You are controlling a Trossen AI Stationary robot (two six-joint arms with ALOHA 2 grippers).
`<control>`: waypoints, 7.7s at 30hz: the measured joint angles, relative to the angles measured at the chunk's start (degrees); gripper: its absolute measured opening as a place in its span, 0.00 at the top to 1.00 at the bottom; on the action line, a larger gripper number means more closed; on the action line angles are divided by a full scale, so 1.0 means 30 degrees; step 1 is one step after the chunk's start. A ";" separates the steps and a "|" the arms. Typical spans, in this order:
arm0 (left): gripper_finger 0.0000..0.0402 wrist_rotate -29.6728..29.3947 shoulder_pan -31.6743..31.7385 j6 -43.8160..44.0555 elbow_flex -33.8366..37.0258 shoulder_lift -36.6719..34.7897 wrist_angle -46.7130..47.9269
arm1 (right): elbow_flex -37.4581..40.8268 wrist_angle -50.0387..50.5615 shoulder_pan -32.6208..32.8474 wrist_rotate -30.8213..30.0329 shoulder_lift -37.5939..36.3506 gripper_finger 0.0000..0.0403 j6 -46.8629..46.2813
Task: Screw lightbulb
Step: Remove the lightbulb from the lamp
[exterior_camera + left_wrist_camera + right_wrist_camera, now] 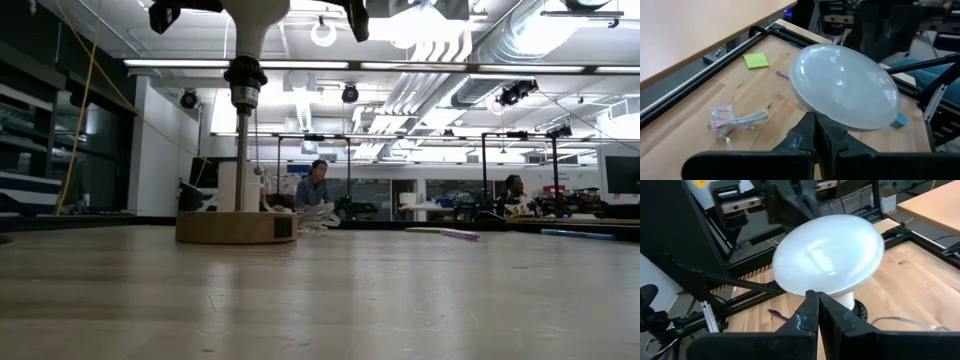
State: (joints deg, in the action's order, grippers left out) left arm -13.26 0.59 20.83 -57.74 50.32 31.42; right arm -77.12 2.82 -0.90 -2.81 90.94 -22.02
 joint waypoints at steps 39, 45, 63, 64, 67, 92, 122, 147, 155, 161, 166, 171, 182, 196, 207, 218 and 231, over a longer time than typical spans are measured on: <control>1.00 -0.2193 0.2191 -0.1639 -0.0022 0.0793 -0.2902 | 0.0015 -0.1910 0.1116 0.2162 0.0124 1.00 -0.0066; 1.00 -0.0374 0.2443 -0.2563 -0.0022 0.1403 -0.3029 | 0.0009 -0.3680 0.1470 0.1917 0.1058 1.00 -0.0239; 1.00 0.0234 0.2413 -0.1415 -0.0015 0.1509 -0.1945 | 0.0015 -0.4650 0.0934 0.0490 0.1726 1.00 -0.0501; 1.00 0.0254 0.2385 -0.1214 -0.0015 0.1474 -0.1924 | 0.0015 -0.4586 0.0880 0.0542 0.1726 1.00 -0.0495; 1.00 0.0431 0.2208 -0.0878 -0.0015 0.1369 -0.1727 | 0.0015 -0.4442 0.0735 0.0444 0.1690 1.00 -0.0491; 1.00 0.0174 0.1387 0.1265 0.0000 -0.0515 0.0815 | -0.0004 -0.2608 -0.0527 -0.0275 0.0993 1.00 0.0349; 1.00 0.0240 -0.1338 0.3019 -0.0022 -0.0493 0.1150 | 0.0015 -0.1278 -0.2010 -0.0395 0.0409 1.00 0.1360; 1.00 -0.4665 -0.4947 0.5080 0.1913 -0.0955 0.4109 | 0.0015 0.0602 -0.2964 -0.0218 -0.1067 1.00 0.2502; 0.98 -0.5422 -0.5388 0.5382 0.5485 -0.1399 -0.0883 | 0.0015 0.2963 -0.2960 -0.1066 -0.3271 1.00 0.2481; 0.80 -0.5537 -0.4812 0.3007 0.5090 -0.1463 -0.1692 | 0.0015 0.3515 -0.2960 -0.1078 -0.4621 1.00 0.2548; 0.58 -0.5687 -0.4452 0.1819 0.4303 -0.1550 -0.1633 | 0.0015 0.3882 -0.2960 -0.1429 -0.5292 1.00 0.2873; 0.39 -0.5826 -0.3999 0.2246 0.4337 -0.1313 -0.1748 | 0.0015 0.3837 -0.2960 -0.1552 -0.5516 0.97 0.2951; 0.27 -0.6396 -0.3342 0.1973 0.4425 0.0130 -0.3554 | 0.0015 0.3851 -0.2945 -0.2191 -0.5457 0.75 0.3177; 0.27 -0.7014 -0.2978 -0.0824 0.4626 0.2400 -0.7099 | 0.0015 0.3796 -0.2945 -0.2346 -0.5457 0.73 0.3504; 0.50 -0.8129 -0.2686 -0.2304 0.4641 0.2627 -1.0185 | 0.0015 0.3720 -0.2945 -0.2339 -0.5457 0.73 0.3427; 0.56 -0.8182 -0.2686 -0.2829 0.4641 0.2205 -1.0747 | 0.0015 0.3866 -0.2945 -0.2334 -0.5450 0.73 0.3461; 0.51 -0.6399 -0.2730 -0.2463 0.4634 0.3368 -1.0426 | 0.0015 0.4051 -0.2945 -0.2321 -0.5450 0.73 0.3504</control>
State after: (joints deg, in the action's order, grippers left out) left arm -32.45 -7.60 13.44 -43.83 60.42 0.14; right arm -77.08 14.97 -9.74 -9.77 74.59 -11.51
